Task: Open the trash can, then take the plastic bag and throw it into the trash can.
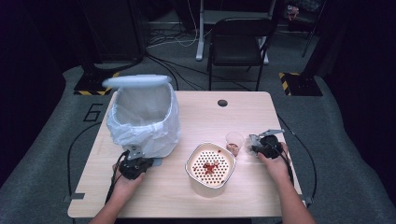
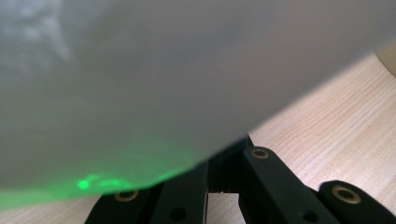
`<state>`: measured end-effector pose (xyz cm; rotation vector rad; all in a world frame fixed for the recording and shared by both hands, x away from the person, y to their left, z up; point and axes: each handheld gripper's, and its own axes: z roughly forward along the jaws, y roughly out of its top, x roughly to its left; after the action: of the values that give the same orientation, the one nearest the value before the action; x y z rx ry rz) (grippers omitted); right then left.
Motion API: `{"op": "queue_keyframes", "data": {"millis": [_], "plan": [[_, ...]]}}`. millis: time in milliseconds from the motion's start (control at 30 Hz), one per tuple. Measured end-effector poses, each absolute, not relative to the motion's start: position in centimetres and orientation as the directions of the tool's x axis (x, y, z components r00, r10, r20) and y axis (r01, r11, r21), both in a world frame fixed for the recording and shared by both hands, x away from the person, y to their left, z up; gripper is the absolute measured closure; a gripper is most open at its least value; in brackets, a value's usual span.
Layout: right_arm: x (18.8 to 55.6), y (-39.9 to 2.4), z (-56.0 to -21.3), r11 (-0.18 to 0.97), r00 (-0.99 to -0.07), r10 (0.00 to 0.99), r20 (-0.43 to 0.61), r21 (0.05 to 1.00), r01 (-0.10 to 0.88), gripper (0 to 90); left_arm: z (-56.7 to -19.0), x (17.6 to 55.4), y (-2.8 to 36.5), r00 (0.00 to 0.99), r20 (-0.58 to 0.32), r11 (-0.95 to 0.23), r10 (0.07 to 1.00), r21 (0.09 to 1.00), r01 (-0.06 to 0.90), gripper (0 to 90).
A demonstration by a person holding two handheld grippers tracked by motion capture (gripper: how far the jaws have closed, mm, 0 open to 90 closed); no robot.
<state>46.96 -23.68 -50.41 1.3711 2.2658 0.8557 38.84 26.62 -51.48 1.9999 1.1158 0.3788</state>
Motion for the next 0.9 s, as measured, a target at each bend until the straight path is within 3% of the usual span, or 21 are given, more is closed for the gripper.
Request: {"op": "queue_keyframes", "data": {"millis": [33,300,667,733,900], "plan": [[46.8,-23.6,-50.3,0.335,-0.460,0.888,0.023,0.653,0.679,78.3,-51.4,38.9,26.9,0.563,-0.084,-0.324,0.822,0.745,0.583,90.0],[46.2,-24.4,-48.6,0.303,-0.452,0.890,0.058,0.664,0.683,79.1,-51.5,39.1,27.1,0.561,-0.106,-0.304,0.821,0.751,0.586,90.0],[44.7,-25.1,-43.9,0.310,-0.483,0.874,0.051,0.707,0.636,79.1,-51.3,39.2,27.1,0.555,-0.106,-0.309,0.825,0.737,0.601,90.0],[44.6,-25.1,-42.9,0.309,-0.492,0.869,0.055,0.717,0.625,79.1,-51.5,39.1,26.7,0.530,-0.158,-0.239,0.833,0.761,0.602,90.0],[44.3,-24.7,-41.2,0.302,-0.509,0.858,0.074,0.730,0.614,79.1,-51.4,39.1,27.0,0.548,-0.114,-0.294,0.829,0.745,0.599,90.0]]}}
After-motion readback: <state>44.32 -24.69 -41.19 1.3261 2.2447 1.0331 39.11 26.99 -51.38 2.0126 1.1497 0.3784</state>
